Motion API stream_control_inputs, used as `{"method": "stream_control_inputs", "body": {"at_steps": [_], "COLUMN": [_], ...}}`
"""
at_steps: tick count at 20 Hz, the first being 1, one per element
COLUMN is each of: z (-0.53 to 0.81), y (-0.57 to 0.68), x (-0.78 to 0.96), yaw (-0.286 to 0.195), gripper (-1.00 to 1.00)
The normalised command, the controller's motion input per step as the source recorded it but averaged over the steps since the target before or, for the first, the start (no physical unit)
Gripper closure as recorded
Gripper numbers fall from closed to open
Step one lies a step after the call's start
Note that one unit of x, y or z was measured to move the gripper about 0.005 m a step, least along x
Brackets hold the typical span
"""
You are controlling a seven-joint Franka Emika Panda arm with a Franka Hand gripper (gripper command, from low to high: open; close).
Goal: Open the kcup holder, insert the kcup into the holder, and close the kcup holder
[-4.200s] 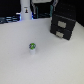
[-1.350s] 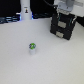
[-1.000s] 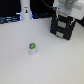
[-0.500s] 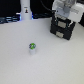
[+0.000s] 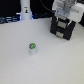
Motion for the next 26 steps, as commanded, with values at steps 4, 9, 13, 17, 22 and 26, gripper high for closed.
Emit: {"method": "stream_control_inputs", "body": {"at_steps": [4,9,13,17,22,26], "z": [0.05,0.09,0.25,0.21,0.17,0.23], "y": [-0.08,-0.09,-0.19,-0.18,-0.17,-0.22], "x": [0.55,0.57,0.87,0.89,0.8,0.92], "yaw": [-0.047,-0.046,-0.077,-0.081,-0.076,-0.087], "gripper": [1.0,1.0,1.0,1.0,1.0,1.0]}}
